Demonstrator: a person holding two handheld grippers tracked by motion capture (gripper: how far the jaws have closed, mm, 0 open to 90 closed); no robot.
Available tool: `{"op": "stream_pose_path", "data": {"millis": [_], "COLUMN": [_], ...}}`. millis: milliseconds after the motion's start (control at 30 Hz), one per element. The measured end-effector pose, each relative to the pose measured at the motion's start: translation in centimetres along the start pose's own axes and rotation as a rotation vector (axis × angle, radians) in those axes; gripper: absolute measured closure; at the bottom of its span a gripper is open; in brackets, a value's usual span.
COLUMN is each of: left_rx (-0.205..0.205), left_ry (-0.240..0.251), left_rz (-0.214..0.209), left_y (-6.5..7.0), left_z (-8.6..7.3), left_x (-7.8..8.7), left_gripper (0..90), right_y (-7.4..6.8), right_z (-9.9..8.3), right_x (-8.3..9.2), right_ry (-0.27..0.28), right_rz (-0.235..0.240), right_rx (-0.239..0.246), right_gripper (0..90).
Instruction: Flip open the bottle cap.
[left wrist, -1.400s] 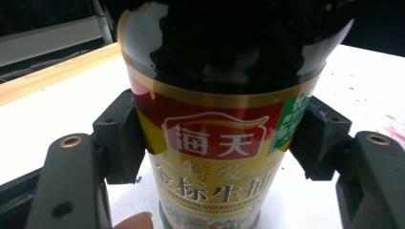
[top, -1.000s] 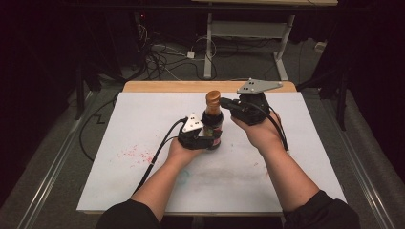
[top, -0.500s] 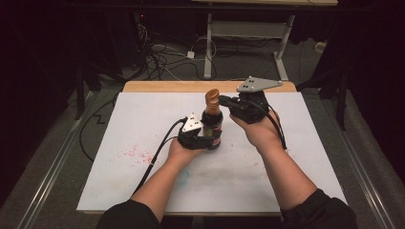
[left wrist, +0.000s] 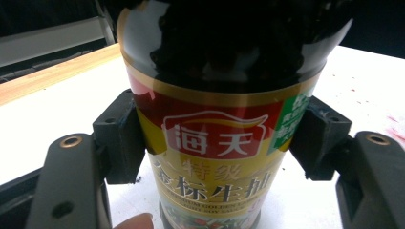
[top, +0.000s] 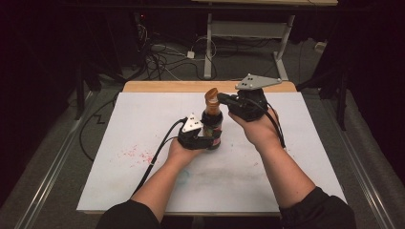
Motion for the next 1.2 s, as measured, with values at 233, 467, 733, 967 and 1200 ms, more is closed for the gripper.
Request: {"op": "stream_pose_path", "data": {"millis": [233,467,733,967,1200], "left_rx": [0.000,0.002,0.001,0.001,0.002], "left_ry": [-0.002,0.000,0.001,0.001,0.003], "left_rz": [0.001,0.000,0.000,-0.002,-0.001], "left_y": [0.0,0.0,0.0,0.0,0.0], "left_z": [0.0,0.0,0.0,0.0,0.0], "left_x": [0.0,0.0,0.0,0.0,0.0], "left_gripper": [29.0,29.0,28.9,28.9,28.9], "right_y": [0.0,-0.1,0.0,-0.7,-1.0], "right_z": [0.4,0.8,1.3,2.6,3.0], "right_x": [0.0,-0.1,-0.9,-2.2,-2.2], "right_ry": [0.005,0.013,0.014,0.022,0.028], "right_rz": [0.001,0.003,0.002,0.021,0.029], "right_rx": [0.003,0.006,0.007,0.008,0.015], "right_gripper": [90.0,90.0,90.0,90.0,90.0]}}
Point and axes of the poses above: each handheld gripper's, and its own axes: x roughly backward along the jaws, z roughly out of its top, y roughly to its right, the point moved 7 cm from there along -x, roughly forward along the jaws, and after that the axes turned 7 degrees about y, right-handed, at the moved point
